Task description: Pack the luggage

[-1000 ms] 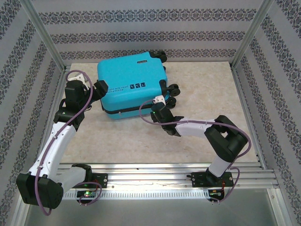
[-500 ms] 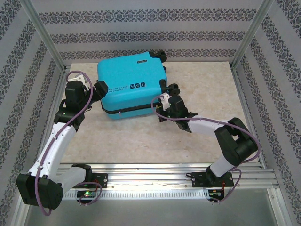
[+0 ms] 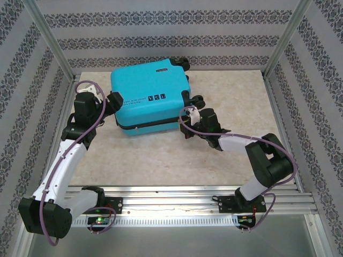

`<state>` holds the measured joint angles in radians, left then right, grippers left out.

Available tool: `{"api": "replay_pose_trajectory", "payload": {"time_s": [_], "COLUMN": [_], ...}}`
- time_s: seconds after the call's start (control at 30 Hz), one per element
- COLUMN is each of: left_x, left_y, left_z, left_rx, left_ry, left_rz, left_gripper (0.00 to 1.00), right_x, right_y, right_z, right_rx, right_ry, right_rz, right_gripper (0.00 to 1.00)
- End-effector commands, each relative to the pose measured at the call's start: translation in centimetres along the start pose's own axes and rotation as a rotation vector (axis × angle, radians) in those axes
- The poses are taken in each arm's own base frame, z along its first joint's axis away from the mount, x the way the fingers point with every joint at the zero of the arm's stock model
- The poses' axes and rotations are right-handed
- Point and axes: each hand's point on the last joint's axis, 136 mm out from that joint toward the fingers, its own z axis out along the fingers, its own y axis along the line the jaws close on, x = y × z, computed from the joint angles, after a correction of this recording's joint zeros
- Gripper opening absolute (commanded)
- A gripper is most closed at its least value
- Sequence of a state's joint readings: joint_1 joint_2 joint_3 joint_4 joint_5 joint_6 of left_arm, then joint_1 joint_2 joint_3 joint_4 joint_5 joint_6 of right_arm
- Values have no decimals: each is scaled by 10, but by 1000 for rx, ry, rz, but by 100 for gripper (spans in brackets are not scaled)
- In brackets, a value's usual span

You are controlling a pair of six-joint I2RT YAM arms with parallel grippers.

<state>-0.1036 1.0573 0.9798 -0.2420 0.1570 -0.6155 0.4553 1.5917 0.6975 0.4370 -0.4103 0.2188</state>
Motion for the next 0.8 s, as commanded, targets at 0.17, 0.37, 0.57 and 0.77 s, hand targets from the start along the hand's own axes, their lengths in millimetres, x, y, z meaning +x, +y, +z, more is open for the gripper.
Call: {"api": "replay_pose_trajectory", "payload": {"time_s": [0.17,0.37,0.57,0.77], "left_x": [-4,-5,-5,-5], "left_y": [-9,-11,-12,-13], "left_z": [-7,-7,-5,-4], "left_rx": [35,39,43,48], "left_ry": [-15,-13,-10,-8], "left_rz": [-1,3,5,2], "left_gripper": [74,75,75,75], "right_x": [-18,-21,-12,3], "right_y": [-4,12,-1,-6], "right_z": [-4,-9,-16,-25], "right_rx": [-77,-273,-272,-234], "right_ry": [-87,-119,-129,-119], "right_rz": [86,208,314,325], "right_gripper": [0,0,0,0]}}
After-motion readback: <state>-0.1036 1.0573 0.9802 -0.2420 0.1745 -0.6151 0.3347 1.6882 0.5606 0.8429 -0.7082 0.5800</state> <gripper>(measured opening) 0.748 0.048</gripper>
